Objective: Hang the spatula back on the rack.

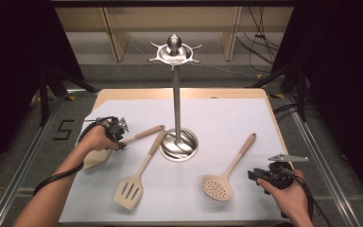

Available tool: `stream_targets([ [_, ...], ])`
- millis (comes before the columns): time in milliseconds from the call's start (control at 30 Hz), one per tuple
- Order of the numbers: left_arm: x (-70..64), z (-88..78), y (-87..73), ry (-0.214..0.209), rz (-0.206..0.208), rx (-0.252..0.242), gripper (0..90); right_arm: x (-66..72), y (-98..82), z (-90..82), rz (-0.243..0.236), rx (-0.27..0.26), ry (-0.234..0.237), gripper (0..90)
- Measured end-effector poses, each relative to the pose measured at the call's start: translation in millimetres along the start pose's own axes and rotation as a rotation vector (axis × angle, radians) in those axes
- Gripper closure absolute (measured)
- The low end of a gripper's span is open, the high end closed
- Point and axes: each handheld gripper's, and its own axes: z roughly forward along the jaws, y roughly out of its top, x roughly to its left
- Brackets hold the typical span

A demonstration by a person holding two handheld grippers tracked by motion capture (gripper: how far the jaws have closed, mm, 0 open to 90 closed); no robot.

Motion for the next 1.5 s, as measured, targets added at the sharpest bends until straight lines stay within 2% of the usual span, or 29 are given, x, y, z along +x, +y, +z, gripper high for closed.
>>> stream_targets([
  [67, -0.5, 2.9, 0.9, -0.010, -0.021, 0.013, 61.8, 0.8, -0.4, -0.6, 0.006, 0.006, -0.004, 66.6],
  [100, 1.6, 3.5, 2.2, -0.024, -0.013, 0.039, 62.6, 0.3, -0.5, 0.2, 0.002, 0.001, 0.003, 66.6],
  [133, 3.2, 2.8, 4.0, -0.013, -0.009, 0.046, 63.3, 1.5, -1.0, 0.2, 0.026, 0.010, 0.017, 66.5],
  [200, 3.1, 3.5, 6.3, -0.052, -0.020, 0.068, 65.3, 2.1, -1.3, 0.0, 0.025, 0.020, 0.011, 66.5],
  [233, 4.8, 3.3, 8.4, -0.061, -0.005, 0.090, 66.5, 1.8, -1.4, 0.6, 0.022, 0.020, 0.012, 66.5],
  [267, 5.6, 3.7, 9.9, -0.070, -0.001, 0.100, 68.7, 0.2, -1.1, 2.0, -0.010, 0.008, 0.004, 66.5],
  [300, 5.4, 4.3, 11.2, -0.075, -0.011, 0.109, 70.3, 0.3, -1.2, 2.6, -0.006, 0.009, 0.015, 66.5],
  [367, 4.8, 4.7, 14.5, -0.070, -0.014, 0.133, 72.5, 1.2, -1.2, 2.3, 0.004, 0.018, 0.011, 66.5],
  [400, 4.5, 6.0, 15.9, -0.047, -0.011, 0.144, 76.8, 1.1, -1.3, 2.5, -0.001, 0.016, 0.007, 66.5],
  [433, 4.3, 6.1, 17.7, -0.045, -0.015, 0.158, 77.1, 1.2, -1.4, 2.3, 0.002, 0.015, 0.006, 66.5],
  [500, 3.6, 6.0, 18.5, -0.037, -0.021, 0.163, 77.5, 3.0, -1.6, 0.8, 0.027, 0.029, -0.003, 66.4],
  [567, 2.9, 5.2, 17.0, -0.033, -0.040, 0.152, 77.8, 2.3, -1.8, 0.7, 0.022, 0.026, -0.006, 66.5],
  [633, 1.2, 3.1, 14.4, -0.041, -0.094, 0.133, 77.8, 1.9, -2.0, 0.5, 0.008, 0.022, -0.009, 66.5],
  [667, -0.1, 2.3, 12.1, -0.051, -0.123, 0.096, 77.9, 2.6, -1.8, 1.2, 0.018, 0.026, -0.008, 66.5],
  [700, -0.1, 2.3, 12.1, -0.051, -0.123, 0.096, 77.9, 1.2, -2.4, 1.4, -0.007, 0.018, 0.001, 66.5],
  [833, -6.0, -9.9, 3.6, -0.088, -0.181, -0.041, 78.0, 4.6, -1.4, 1.4, 0.025, 0.026, 0.010, 66.5],
  [867, -4.9, -16.5, 1.2, -0.084, -0.160, -0.055, 77.9, 3.0, -1.4, 2.3, 0.002, 0.011, 0.010, 66.5],
  [900, -5.9, -19.8, -0.5, -0.086, -0.167, -0.072, 78.0, 3.0, -1.4, 1.9, -0.001, 0.009, 0.002, 66.5],
  [967, -10.8, -26.1, -4.2, -0.082, -0.216, -0.155, 78.0, 4.4, -1.5, 0.8, 0.024, 0.022, 0.007, 66.6],
  [1000, -10.9, -32.6, -6.8, -0.076, -0.198, -0.166, 78.0, 2.3, -1.4, 2.1, -0.001, 0.005, 0.004, 66.6],
  [1067, -13.3, -40.6, -10.5, -0.049, -0.216, -0.196, 78.0, 2.2, -1.2, 2.4, 0.000, 0.005, -0.006, 66.6],
  [1100, -16.7, -42.8, -11.8, -0.053, -0.246, -0.247, 78.0, 2.0, -1.1, 1.8, -0.003, 0.005, 0.005, 66.6],
  [1133, -17.7, -45.6, -13.0, -0.056, -0.241, -0.276, 77.9, 2.4, -1.1, 1.9, -0.003, 0.003, 0.003, 66.6],
  [1167, -20.6, -47.5, -14.7, -0.050, -0.261, -0.313, 78.0, 4.0, -1.1, 1.0, 0.016, 0.015, 0.003, 66.6],
  [1200, -22.8, -50.8, -15.9, -0.042, -0.273, -0.334, 78.0, 2.6, -1.1, 1.9, -0.010, -0.002, 0.005, 66.6],
  [1267, -26.3, -55.7, -18.4, -0.051, -0.292, -0.386, 77.9, 2.7, -1.2, 1.9, -0.014, -0.004, 0.005, 66.6],
  [1367, -29.7, -63.7, -21.8, -0.044, -0.315, -0.455, 78.0, 4.8, -1.0, 0.8, 0.017, 0.018, 0.006, 66.6],
  [1400, -30.7, -65.4, -22.3, -0.048, -0.330, -0.472, 78.0, 4.3, -1.0, 0.7, 0.004, 0.012, 0.003, 66.6],
  [1500, -34.1, -71.3, -24.5, -0.048, -0.363, -0.544, 78.0, 4.6, -1.1, 0.8, 0.011, 0.016, 0.006, 66.6],
])
